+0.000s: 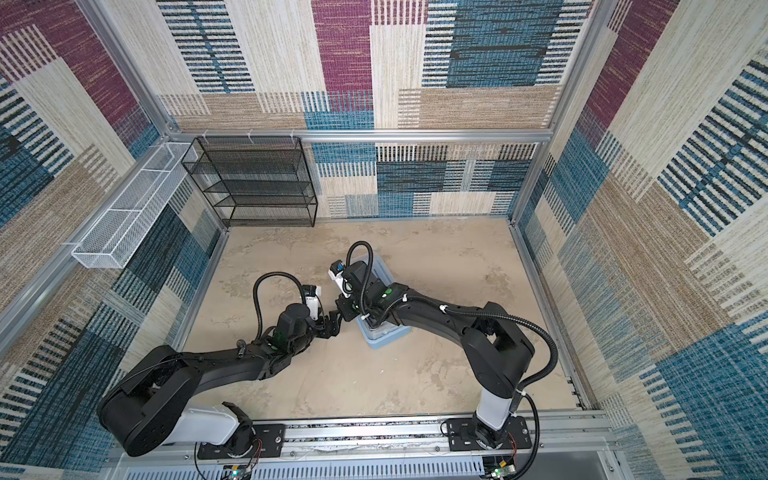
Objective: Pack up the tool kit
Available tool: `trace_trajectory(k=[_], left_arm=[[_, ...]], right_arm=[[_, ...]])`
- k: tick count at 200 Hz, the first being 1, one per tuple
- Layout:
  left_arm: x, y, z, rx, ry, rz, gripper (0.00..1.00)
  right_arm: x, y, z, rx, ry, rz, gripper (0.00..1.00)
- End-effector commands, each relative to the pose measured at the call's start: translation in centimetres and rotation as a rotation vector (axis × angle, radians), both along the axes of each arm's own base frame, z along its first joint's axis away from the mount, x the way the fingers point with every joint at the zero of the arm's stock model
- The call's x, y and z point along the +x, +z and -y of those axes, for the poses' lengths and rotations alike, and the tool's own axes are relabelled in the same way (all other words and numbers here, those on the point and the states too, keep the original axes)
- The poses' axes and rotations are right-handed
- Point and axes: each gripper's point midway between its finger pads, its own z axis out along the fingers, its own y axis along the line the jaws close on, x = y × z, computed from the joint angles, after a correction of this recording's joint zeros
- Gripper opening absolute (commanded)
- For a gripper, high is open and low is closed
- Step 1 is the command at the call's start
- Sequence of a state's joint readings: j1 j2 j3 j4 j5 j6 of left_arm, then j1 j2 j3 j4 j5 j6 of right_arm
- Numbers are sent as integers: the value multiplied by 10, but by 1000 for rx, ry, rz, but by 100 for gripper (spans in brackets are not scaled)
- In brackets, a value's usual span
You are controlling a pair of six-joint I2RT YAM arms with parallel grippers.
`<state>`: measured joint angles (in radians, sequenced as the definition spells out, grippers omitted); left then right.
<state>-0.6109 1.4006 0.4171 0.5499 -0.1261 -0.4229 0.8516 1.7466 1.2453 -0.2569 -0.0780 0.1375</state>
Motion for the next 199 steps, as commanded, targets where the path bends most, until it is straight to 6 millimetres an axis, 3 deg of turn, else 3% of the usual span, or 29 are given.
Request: trace_trajectory(k=[1, 199], left_arm=[[5, 11, 4, -35, 4, 32, 84], [4, 2, 1, -36, 13, 3, 84]], right_arm=[[4, 0, 1, -12, -18, 5, 11], [9, -23, 16, -211, -107, 23, 6]])
